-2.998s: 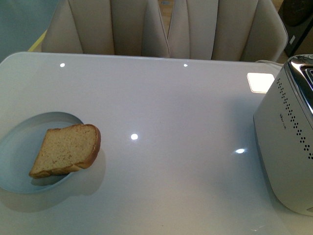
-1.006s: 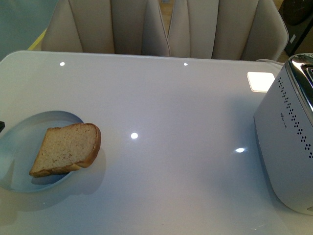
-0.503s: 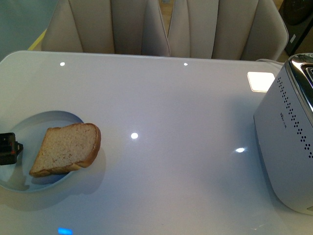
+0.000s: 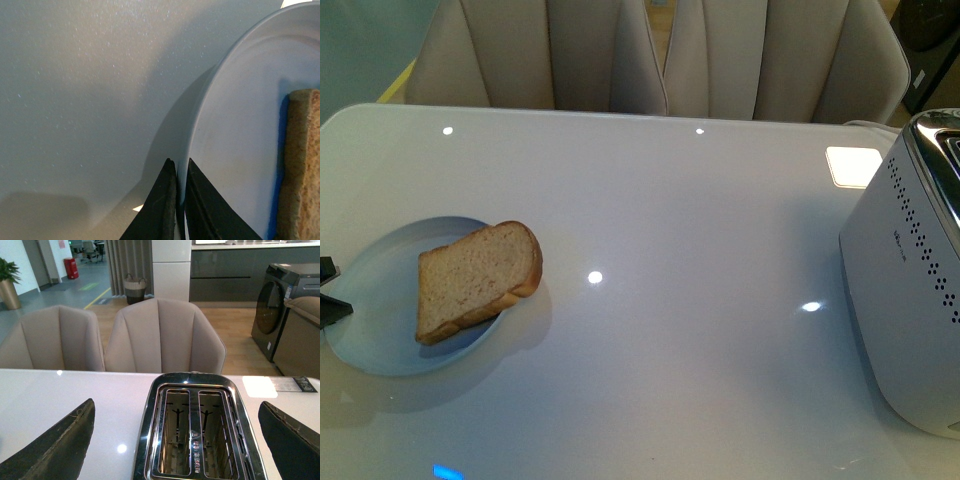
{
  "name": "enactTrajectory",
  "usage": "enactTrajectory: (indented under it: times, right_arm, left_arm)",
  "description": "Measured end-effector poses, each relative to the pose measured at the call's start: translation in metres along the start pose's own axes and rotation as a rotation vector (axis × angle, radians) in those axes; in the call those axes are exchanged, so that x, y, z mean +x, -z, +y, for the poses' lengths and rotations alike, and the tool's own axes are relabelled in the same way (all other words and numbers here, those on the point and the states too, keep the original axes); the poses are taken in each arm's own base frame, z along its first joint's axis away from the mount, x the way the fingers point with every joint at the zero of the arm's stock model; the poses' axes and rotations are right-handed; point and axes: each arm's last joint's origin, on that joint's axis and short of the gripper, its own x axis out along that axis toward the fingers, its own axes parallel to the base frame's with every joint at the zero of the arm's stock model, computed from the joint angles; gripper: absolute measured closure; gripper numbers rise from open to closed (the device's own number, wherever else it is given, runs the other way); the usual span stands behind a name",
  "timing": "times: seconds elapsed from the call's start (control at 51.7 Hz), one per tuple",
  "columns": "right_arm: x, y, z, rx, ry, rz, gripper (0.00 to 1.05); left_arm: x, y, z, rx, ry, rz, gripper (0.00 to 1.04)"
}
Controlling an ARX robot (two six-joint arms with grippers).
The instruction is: Left arm holds plate, right arm toasts bread
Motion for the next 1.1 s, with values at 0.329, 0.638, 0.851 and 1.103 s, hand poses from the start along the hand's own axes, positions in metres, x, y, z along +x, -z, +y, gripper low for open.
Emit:
enactTrajectory:
  times: [0.329,0.638,0.851,1.103]
  right_arm:
    - [0.0,0.0,0.0,0.0,0.0,0.0,0.09]
    - [0.0,0.0,0.0,0.0,0.0,0.0,0.09]
    - [0.0,0.0,0.0,0.0,0.0,0.0,0.09]
    - [0.0,0.0,0.0,0.0,0.0,0.0,0.09]
  left_arm:
    - [-0.039,-0.01,-0.02,-0.181,0.108,-0.031,1.02]
    - [-0.078,-0.033,-0.085,-0.144,0.226,-0.063,1.02]
    - [-0.093,-0.038,-0.133,-0.098,0.305,-0.058,1.02]
    - [-0.117,-0.03,-0.203,-0.019,0.429,-0.039,1.02]
